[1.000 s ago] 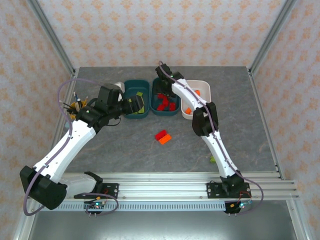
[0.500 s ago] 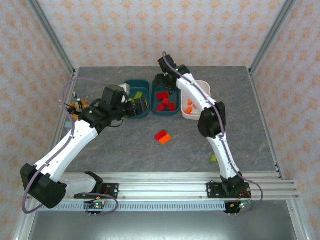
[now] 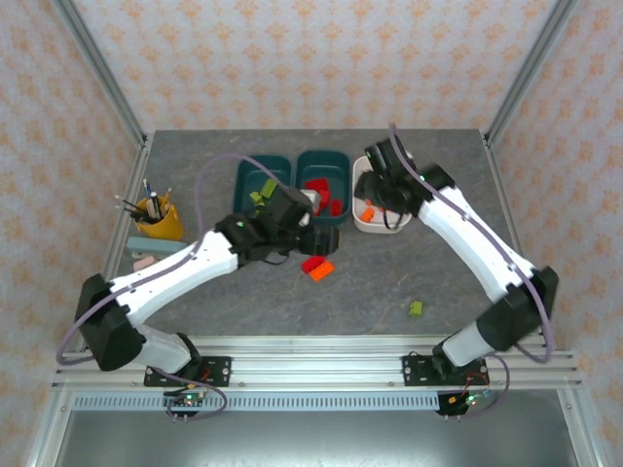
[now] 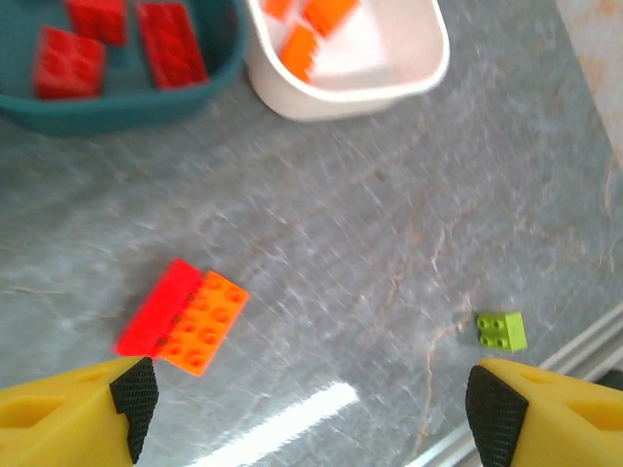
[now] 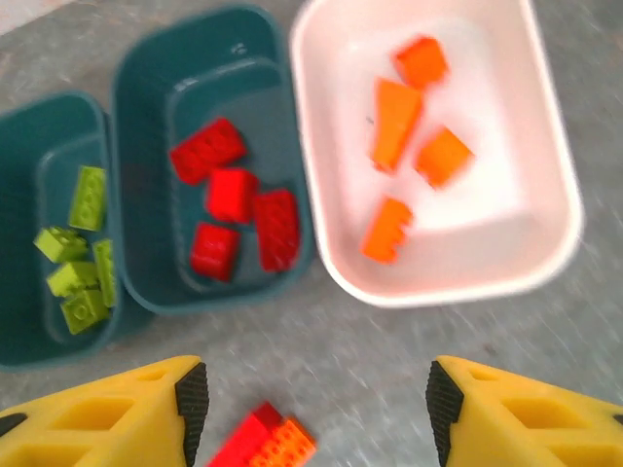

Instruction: Sort the legos into containers by color

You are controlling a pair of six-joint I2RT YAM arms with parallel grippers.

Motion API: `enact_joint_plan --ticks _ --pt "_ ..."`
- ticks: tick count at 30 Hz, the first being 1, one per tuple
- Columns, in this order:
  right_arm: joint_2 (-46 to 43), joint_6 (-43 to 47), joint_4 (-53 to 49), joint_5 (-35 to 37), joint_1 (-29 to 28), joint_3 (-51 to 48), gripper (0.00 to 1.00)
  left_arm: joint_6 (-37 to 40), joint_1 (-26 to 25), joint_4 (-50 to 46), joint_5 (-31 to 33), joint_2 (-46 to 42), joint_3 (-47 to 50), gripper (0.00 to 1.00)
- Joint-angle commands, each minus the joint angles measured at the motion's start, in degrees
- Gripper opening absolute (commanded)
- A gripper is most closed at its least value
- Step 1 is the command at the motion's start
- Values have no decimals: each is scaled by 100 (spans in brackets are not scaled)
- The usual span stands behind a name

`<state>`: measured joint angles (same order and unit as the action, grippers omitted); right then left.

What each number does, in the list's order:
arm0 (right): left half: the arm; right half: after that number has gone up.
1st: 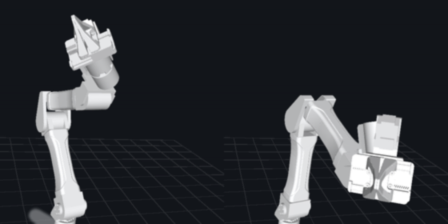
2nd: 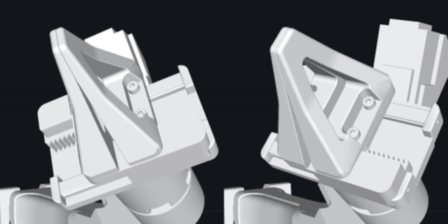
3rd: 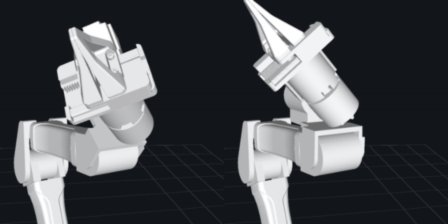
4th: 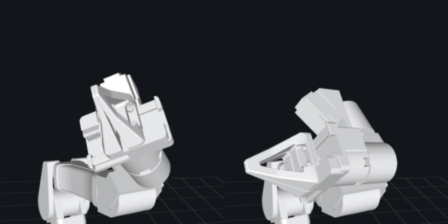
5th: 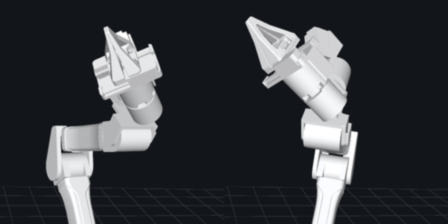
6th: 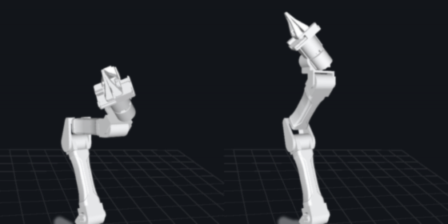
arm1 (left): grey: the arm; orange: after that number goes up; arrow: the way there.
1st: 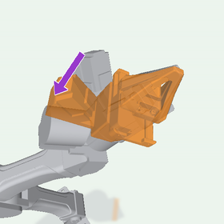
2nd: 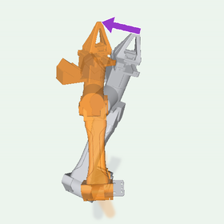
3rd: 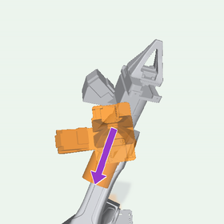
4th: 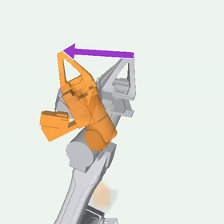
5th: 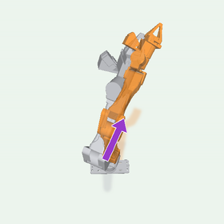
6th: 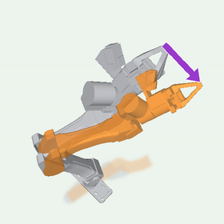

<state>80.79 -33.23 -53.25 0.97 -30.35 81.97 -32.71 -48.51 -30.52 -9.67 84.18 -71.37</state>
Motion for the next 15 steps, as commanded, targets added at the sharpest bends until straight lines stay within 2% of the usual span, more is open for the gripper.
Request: enact_joint_plan --ticks 1,7,11,15 --pt "-1079 -868 -809 347 -33 -665 62 -380 -463 340 247 479 -314 85" --pt "-2744 -1206 -1535 32 -48 -1173 62 -717 -1231 204 243 1829 -1235 82" --pt "-3245 -1557 -2714 -39 -50 -878 62 -1061 -1556 390 140 2478 -1685 80" --pt "-3680 -1941 -3391 -274 -48 -597 62 -1243 -1822 355 -6 3312 -2338 79"
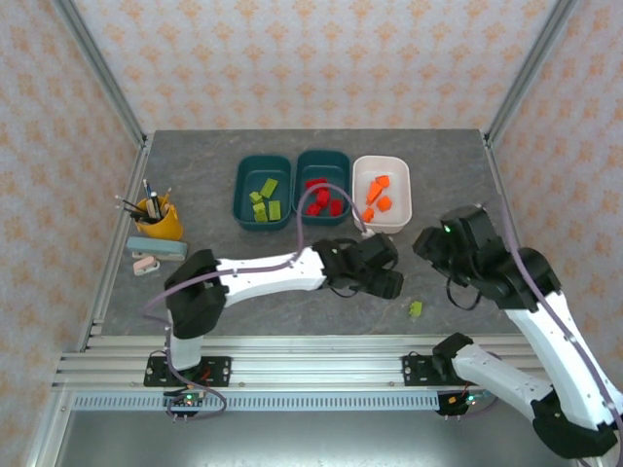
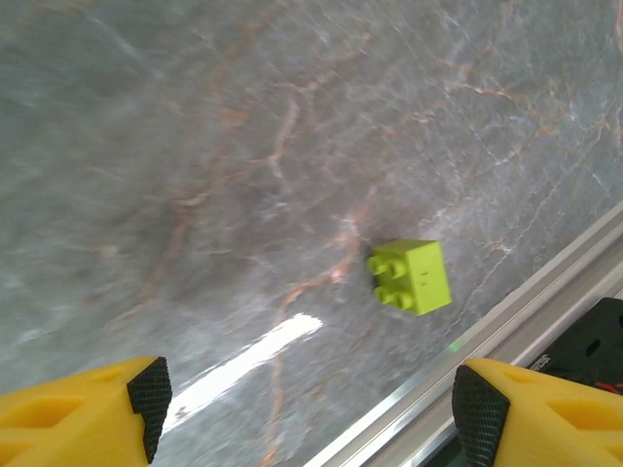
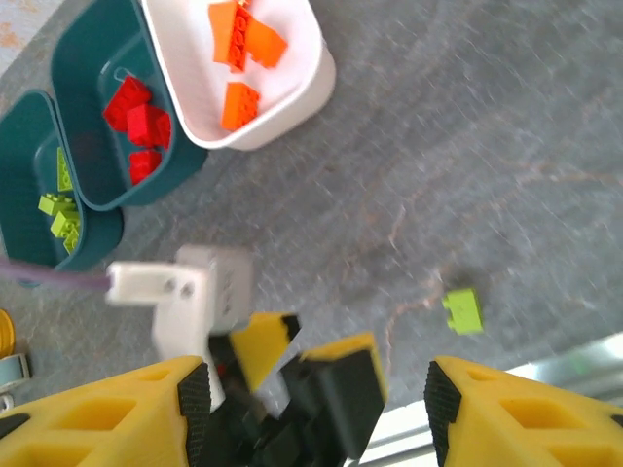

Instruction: Sort the legos into containers by color

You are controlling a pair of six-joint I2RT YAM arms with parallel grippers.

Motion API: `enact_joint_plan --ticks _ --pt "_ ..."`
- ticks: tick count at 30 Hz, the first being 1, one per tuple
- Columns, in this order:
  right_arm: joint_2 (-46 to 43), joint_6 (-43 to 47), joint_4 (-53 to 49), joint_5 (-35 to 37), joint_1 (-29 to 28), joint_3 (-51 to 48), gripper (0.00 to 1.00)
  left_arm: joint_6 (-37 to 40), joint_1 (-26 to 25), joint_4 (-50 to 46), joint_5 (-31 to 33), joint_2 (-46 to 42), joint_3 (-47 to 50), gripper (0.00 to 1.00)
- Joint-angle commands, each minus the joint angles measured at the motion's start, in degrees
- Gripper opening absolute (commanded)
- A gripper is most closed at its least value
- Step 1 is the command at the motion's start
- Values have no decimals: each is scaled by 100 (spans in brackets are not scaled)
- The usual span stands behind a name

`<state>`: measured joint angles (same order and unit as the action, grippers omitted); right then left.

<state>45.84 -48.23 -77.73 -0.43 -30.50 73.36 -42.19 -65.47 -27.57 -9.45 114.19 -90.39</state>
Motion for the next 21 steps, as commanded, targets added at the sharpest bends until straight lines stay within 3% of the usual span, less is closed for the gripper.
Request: enact_joint_plan --ticks 1,10,21 --pt "-238 -484 -1046 -195 -35 327 62 -335 -190 5 -46 490 -651 79" --pt "-544 -416 -1521 -353 -35 622 63 -578 -563 -680 11 1699 -2115 76" --pt "-857 -548 -1513 -476 -35 438 63 -712 -651 -1450 442 2647 -3183 61"
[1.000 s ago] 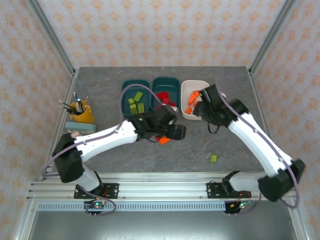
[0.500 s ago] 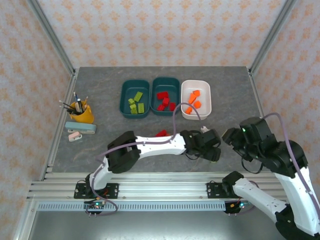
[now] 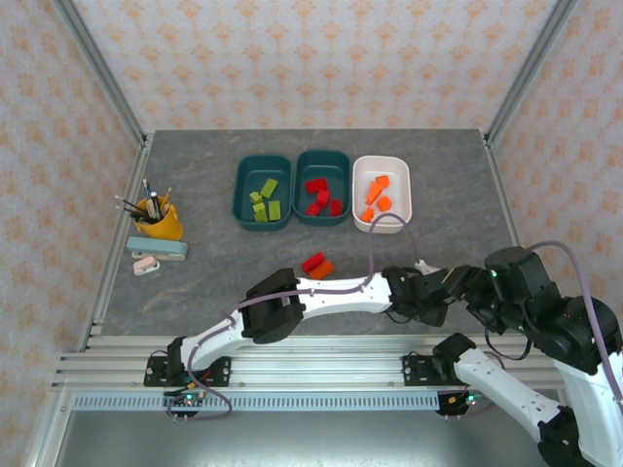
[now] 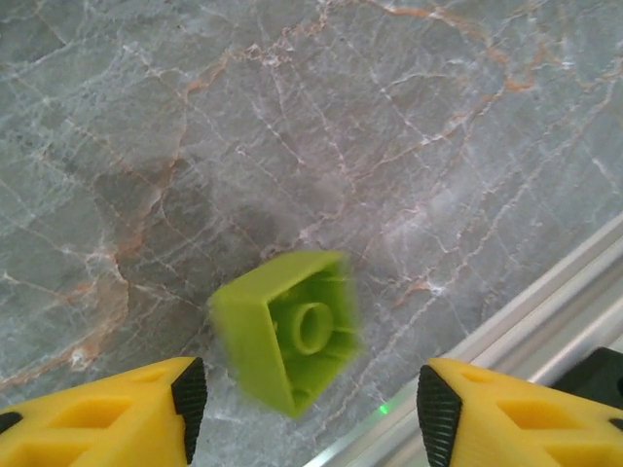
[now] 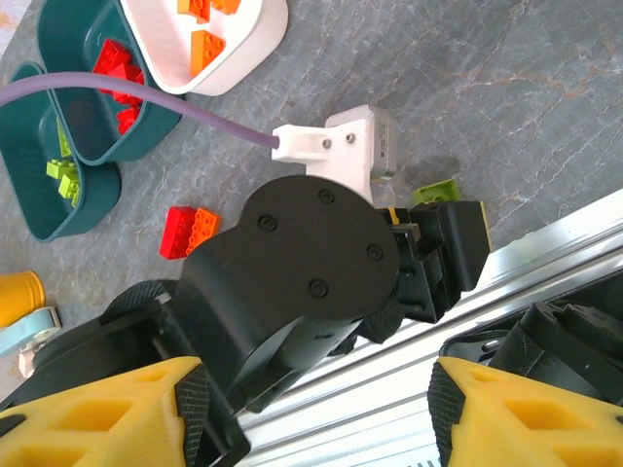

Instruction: Sort the legos into containers by color

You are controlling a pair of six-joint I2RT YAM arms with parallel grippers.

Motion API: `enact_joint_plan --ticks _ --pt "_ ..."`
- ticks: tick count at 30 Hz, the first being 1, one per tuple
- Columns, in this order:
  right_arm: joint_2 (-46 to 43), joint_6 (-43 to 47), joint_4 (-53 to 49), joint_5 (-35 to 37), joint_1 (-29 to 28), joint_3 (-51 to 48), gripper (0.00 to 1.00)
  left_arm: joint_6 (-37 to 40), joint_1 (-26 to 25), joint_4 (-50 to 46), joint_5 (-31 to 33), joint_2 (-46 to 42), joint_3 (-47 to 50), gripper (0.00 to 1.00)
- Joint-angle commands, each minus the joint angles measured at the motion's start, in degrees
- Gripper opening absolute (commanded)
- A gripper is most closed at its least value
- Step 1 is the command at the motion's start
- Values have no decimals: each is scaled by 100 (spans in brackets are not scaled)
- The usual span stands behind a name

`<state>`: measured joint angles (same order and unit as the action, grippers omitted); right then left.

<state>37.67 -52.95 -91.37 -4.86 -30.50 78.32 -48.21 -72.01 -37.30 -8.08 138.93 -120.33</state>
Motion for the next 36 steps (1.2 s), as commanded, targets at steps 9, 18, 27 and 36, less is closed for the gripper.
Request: enact_joint_plan --ticks 9,18,27,36 --pt "-42 -49 12 -70 -35 -161 63 -86 10 -647 580 383 -408 55" --pt "16 -58 105 -133 -32 -201 63 114 11 -383 584 461 -656 69" --pt "176 -34 136 -129 -34 -31 63 178 76 -902 749 640 -1005 63" --pt "353 -23 312 -146 -35 49 63 414 343 -1190 1038 476 -833 49"
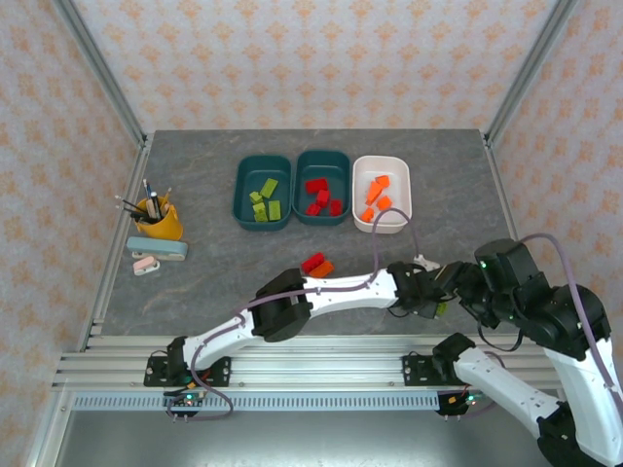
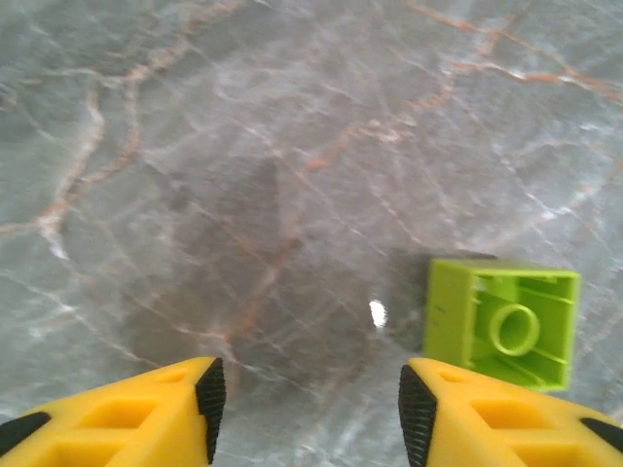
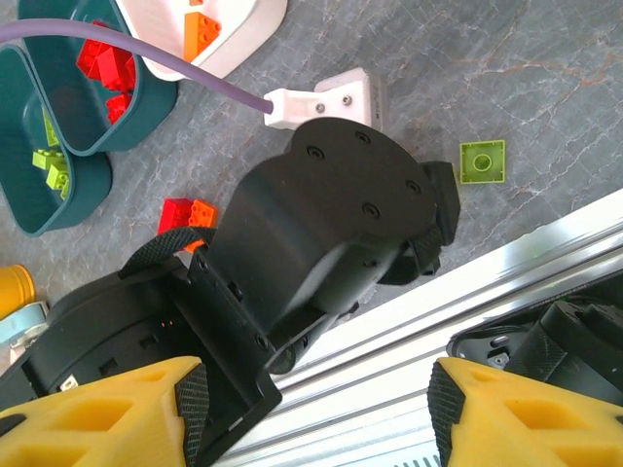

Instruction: Sort the legos into containers by color

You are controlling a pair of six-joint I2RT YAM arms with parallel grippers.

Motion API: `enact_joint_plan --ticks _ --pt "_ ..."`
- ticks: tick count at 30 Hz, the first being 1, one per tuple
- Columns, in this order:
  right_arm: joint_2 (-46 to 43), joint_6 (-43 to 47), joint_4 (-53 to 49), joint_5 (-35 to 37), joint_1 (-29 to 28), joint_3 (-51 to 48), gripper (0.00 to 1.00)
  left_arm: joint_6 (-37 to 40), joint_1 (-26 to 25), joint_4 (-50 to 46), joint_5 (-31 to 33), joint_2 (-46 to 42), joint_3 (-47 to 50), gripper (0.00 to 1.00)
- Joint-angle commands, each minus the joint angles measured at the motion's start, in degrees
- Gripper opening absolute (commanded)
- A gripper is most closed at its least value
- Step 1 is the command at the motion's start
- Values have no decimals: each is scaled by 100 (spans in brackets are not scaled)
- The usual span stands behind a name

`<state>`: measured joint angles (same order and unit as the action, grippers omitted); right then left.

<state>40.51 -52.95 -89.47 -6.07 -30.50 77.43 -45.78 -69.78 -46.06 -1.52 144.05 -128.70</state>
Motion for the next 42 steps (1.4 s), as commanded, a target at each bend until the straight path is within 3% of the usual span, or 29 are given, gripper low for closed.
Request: enact_joint_plan --ticks 1,6,12,16,22,27,31,37,42 --pt "86 -14 163 -35 -39 133 63 183 149 -324 417 -87 56 48" --pt "159 50 311 -53 -35 162 63 289 228 216 337 -606 640 49" --pt "-87 412 818 -98 -35 221 70 655 29 897 -545 -524 498 74" --pt "-249 531 1134 -203 -34 104 75 842 -36 982 -761 -263 210 83" --pt "-254 422 1345 -347 -34 -50 75 917 -68 1087 -828 151 -322 87" --pt "-246 391 1336 -353 -39 -56 76 930 -188 519 -204 671 -1025 88" --pt "-237 391 1357 -393 -35 -13 76 971 -240 199 381 959 -1278 87" --pt "-237 391 1327 -356 -37 21 76 922 -264 157 479 1176 -1330 77" --pt "-237 373 1303 -293 -35 21 76 939 -264 41 547 1144 -1315 49"
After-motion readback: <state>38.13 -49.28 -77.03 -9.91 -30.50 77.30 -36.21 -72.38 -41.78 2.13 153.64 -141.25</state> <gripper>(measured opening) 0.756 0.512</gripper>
